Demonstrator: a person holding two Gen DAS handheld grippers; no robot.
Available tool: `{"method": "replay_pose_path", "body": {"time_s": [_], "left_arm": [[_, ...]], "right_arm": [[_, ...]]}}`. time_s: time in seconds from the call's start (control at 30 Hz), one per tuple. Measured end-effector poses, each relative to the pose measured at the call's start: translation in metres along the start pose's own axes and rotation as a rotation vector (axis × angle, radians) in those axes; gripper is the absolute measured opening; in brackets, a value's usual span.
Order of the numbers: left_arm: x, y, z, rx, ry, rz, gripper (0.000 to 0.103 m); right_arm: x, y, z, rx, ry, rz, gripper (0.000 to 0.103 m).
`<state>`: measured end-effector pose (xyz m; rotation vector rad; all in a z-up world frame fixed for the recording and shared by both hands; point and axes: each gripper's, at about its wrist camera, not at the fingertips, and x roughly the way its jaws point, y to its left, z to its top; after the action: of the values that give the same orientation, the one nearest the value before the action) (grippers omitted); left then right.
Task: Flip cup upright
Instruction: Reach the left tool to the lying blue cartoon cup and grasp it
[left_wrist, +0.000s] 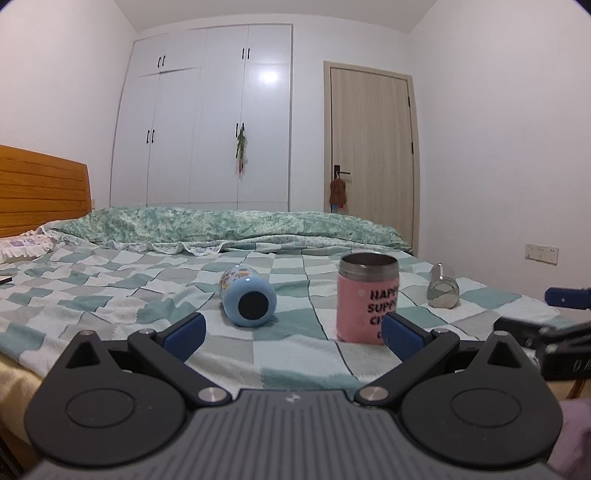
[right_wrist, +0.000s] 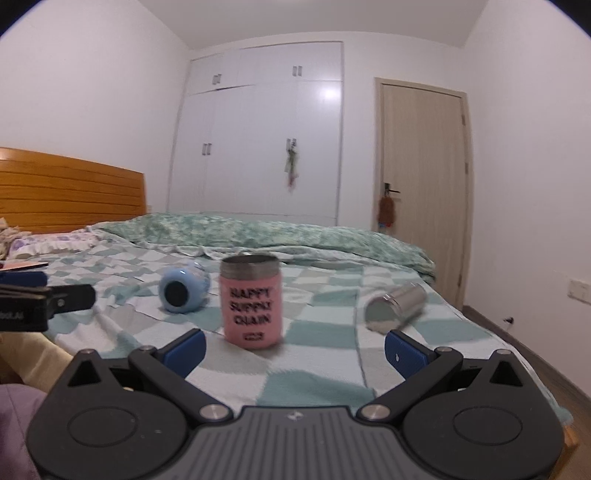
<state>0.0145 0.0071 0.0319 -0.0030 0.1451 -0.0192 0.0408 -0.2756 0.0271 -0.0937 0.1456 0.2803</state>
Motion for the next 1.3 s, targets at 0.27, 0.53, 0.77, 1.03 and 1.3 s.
{"method": "replay_pose_path", "body": {"time_s": [0.27,0.53,0.77,1.03,1.3], "left_arm": [[0.041,0.019,0.049,0.028,0.081,0.005,0.103],[0.097,0.028,0.082,0.075,0.158,0.035,0.103],[0.159,0.029,0.106,0.080,0.232,0.071,0.103],[0.242,0.030,0.113,0.073,0.360,0.125,0.103],[0.325,0.046,0.094,0.048,0.518,0.203,0.103]], "right_arm": [[0.049,0.016,0.033,-0.044,0.007,0.090,0.103],[0.108,-0.004,0.073,0.010,0.010,0.154,0.103],[0.174,-0.037,0.107,-0.013,0.045,0.211,0.103],[0.254,-0.064,0.127,-0.049,0.098,0.302,0.103],[0.331,-0.073,0.123,-0.074,0.170,0.412,0.103]]}}
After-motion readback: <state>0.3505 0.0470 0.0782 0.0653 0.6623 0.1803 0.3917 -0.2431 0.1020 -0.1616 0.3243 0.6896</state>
